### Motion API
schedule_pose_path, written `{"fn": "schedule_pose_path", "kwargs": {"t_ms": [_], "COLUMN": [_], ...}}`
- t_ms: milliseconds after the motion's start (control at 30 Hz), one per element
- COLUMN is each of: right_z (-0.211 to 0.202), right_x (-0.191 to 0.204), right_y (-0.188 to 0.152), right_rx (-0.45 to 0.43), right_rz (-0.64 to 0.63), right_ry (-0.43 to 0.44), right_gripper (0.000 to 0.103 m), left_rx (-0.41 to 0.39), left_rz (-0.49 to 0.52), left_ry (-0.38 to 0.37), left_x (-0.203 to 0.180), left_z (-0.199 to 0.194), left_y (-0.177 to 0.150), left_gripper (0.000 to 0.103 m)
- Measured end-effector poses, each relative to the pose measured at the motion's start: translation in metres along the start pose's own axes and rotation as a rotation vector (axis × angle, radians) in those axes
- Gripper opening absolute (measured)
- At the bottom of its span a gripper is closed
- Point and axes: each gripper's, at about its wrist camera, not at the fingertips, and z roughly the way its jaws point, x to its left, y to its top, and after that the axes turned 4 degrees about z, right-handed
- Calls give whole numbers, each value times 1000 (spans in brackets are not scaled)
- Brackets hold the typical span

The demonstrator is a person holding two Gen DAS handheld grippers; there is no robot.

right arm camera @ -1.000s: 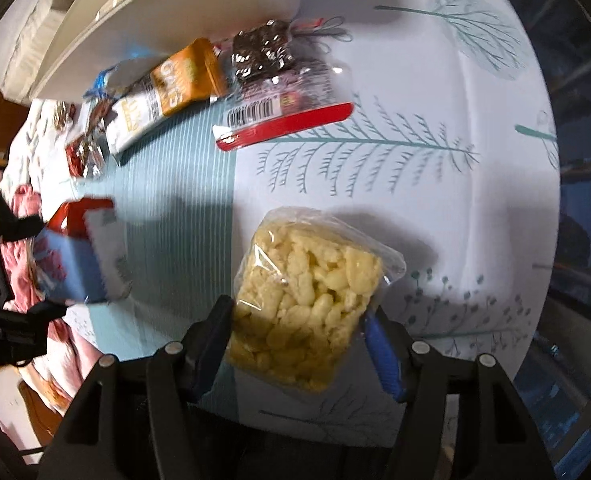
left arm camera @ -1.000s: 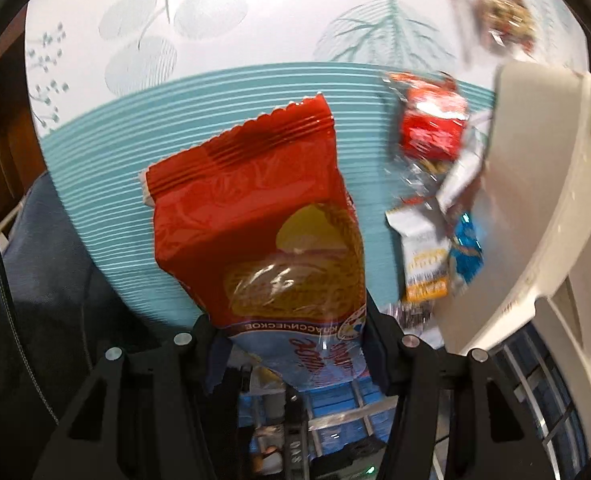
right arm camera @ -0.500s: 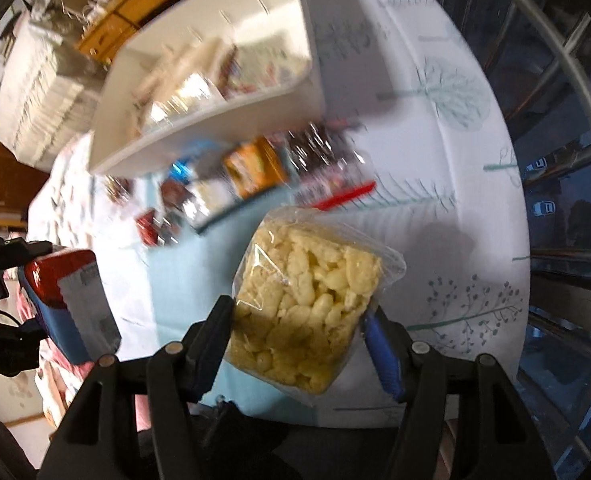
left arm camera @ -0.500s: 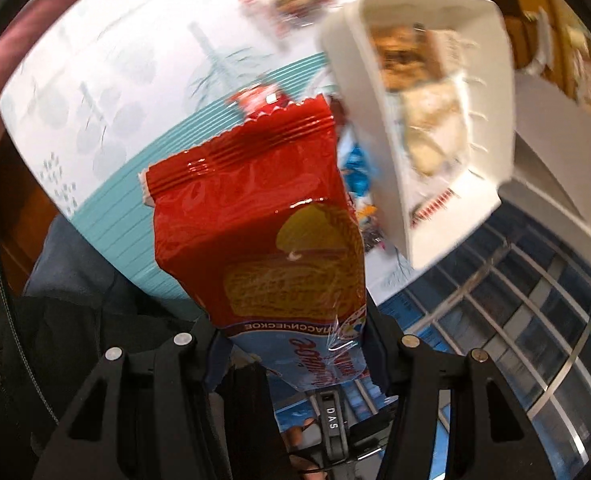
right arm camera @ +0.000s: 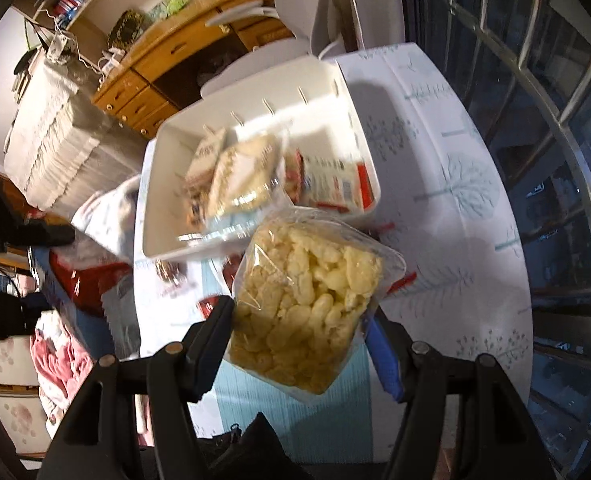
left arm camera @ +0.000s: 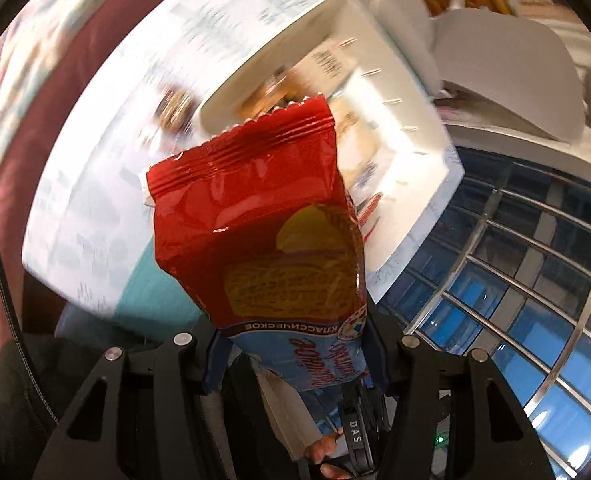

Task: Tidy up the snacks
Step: 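Carry the cracker pack and puffs bag over the white basket with both tools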

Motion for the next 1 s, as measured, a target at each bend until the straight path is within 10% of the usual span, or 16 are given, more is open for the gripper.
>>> {"fn": "schedule_pose_path", "kwargs": {"t_ms": [400,833,1000], "right_z": [22,67,70], "right_x": [39,44,39], "right_y": [33,45,46], "right_rx": [-85,-14,1], "right_rz": [-56,-45,-24], "right_ry": [22,8,4], "right_gripper": [64,65,75], "left_rx": [-75,-35,-41], "left_rz": [380,482,496], "left_ry": [110,265,220], "left_x": [-45,-31,-33], "left_z": [9,62,60], "left_y": [55,85,85], "left_gripper": [54,55,81]}}
